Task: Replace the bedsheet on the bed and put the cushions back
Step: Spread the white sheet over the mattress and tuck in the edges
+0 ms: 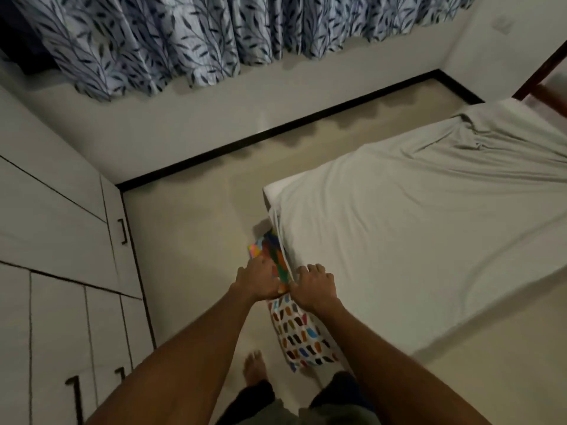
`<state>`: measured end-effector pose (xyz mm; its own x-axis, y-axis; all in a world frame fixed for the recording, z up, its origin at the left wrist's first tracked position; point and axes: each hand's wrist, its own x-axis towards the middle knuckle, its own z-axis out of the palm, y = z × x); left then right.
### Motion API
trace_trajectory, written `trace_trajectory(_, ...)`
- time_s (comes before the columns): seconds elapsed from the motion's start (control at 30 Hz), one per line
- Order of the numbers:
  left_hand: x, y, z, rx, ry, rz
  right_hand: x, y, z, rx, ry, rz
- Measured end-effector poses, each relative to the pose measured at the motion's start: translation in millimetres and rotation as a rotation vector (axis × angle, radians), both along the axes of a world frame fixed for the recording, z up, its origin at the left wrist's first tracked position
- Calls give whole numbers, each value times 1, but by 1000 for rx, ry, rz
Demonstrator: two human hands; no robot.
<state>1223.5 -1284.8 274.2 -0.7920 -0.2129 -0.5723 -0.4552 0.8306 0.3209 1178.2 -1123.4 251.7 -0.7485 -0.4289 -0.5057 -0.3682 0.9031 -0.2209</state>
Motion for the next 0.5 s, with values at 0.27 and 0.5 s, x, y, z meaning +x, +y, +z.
trace_trajectory(0.27, -42, -108, 5, -77, 29, -114, -36, -107, 16, -1, 50, -82)
trace_trajectory(0.5, -127, -179, -2, -60, 22, -237, -104, -170, -3, 24, -6, -201)
